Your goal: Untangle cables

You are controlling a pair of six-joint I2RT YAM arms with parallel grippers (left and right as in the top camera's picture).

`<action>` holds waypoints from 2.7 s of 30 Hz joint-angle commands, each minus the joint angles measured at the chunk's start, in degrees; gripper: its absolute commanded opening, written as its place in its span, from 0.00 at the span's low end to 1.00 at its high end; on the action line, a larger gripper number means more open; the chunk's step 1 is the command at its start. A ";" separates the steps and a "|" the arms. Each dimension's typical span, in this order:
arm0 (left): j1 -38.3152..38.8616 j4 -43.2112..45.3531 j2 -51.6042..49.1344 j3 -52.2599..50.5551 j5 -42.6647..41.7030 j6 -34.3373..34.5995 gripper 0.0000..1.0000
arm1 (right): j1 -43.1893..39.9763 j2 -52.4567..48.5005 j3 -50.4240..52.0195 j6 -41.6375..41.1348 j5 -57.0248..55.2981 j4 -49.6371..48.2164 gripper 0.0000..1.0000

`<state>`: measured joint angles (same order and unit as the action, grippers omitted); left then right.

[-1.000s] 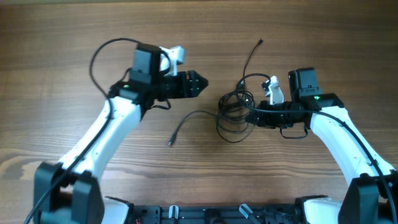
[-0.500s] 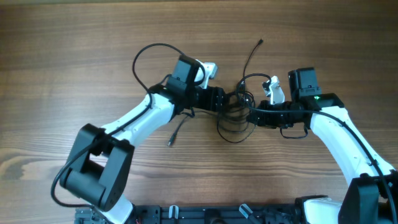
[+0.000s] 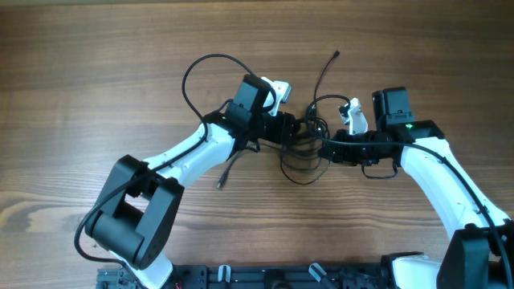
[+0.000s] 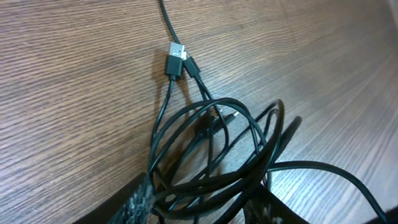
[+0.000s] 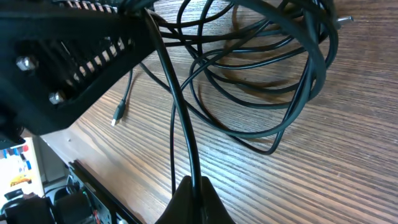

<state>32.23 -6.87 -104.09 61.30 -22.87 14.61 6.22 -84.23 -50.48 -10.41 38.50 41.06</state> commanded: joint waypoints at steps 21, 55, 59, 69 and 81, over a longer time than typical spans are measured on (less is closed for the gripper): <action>-0.61 -9.33 7.85 0.61 6.84 -0.70 0.04 | 0.15 -0.76 0.26 -15.41 -28.28 2.93 0.04; -33.05 -25.51 26.14 0.52 -20.17 5.35 0.59 | -10.95 9.14 -19.50 14.27 24.72 6.49 0.04; -27.04 -24.55 22.99 0.52 -20.17 5.35 0.64 | -7.98 9.14 -19.50 5.57 13.88 2.43 0.04; -10.67 -14.91 14.08 0.52 -20.11 5.35 0.68 | 1.97 10.32 -21.35 -6.29 -6.36 1.27 0.04; -2.03 -2.82 5.95 0.52 -9.18 13.84 0.73 | 3.74 15.23 -27.47 -11.04 3.58 -7.37 0.04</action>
<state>29.30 -12.80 -96.31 61.34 -35.64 24.27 9.67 -71.44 -76.18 -18.68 38.37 35.42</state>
